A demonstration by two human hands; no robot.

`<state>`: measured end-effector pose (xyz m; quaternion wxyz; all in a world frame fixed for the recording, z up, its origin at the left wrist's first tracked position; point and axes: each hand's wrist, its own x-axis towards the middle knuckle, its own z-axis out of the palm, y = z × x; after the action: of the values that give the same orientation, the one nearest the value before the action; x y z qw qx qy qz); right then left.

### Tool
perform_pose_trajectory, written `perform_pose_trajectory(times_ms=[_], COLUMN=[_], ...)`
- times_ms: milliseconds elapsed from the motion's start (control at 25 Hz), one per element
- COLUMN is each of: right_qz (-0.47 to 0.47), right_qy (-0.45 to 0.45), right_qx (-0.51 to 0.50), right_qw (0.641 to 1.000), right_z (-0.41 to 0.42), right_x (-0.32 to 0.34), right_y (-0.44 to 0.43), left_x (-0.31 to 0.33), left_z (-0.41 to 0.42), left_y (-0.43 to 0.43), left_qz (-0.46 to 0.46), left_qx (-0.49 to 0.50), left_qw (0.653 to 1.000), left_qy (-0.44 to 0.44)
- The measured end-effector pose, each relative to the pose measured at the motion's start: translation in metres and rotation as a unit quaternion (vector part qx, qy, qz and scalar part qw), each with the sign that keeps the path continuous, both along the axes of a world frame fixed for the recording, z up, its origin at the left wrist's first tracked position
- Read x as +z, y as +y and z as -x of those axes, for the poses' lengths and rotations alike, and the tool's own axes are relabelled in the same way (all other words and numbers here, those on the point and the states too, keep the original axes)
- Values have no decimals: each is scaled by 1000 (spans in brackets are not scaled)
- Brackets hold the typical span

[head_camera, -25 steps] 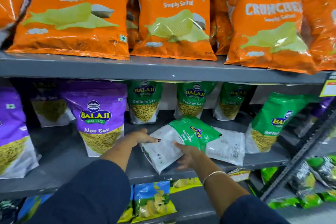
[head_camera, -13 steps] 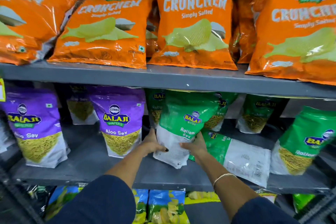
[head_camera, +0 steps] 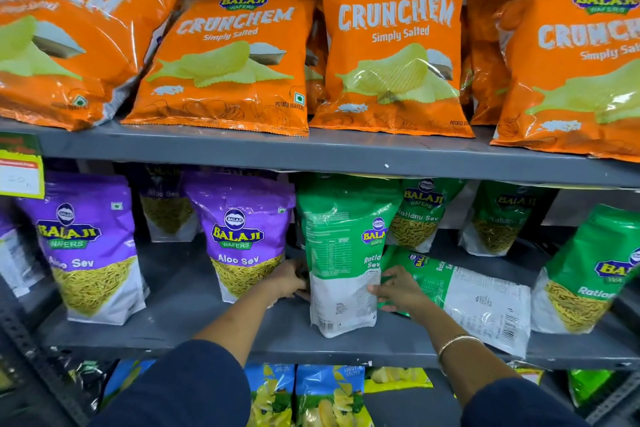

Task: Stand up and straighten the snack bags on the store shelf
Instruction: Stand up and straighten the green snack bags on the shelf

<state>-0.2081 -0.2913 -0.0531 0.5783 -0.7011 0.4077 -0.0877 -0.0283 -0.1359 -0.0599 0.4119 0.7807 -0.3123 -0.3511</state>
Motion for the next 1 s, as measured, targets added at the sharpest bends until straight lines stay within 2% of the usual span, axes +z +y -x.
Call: perform_pose_trajectory(times_ms=[80,160,280,440,520,640,720,840,920,1000], right_qz=[0,-8,45,-27,-52,-55,-1,73,53,8], right_qy=[15,27,64,-4,-33,-18,10,14,1,-7], right_qx=[48,102,133,109,102,184,197,161,159,176], right_qw=[999,994,988,994,993,981,980,984,986,984], right_z=[5,7,9,8,1,-7,-10,-13,-11,-6], right_x=[-1,2,2,1,4,14,14,8,8,15], right_y=[-3,0,2,8,13,24,28,27,21,15], left_x=[-3,-1,1,5,8,11,14,24,29,27], left_z=[-3,-4,-1,11,19,28,28,15,3,-2], left_y=[5,9,10,7,2,-6,-6,2,7,9], left_qz=[0,-31,-64,-38,-41,-46,-75,-94,-87,-80], left_qx=[-17,-46,-59,-85,-78,-40,-60,-73,-60,-54], left_qw=[1000,997,990,996,995,993,992,987,989,993], left_qy=[3,-51,-112,-7,-40,-97,-87,-106,-108,-73])
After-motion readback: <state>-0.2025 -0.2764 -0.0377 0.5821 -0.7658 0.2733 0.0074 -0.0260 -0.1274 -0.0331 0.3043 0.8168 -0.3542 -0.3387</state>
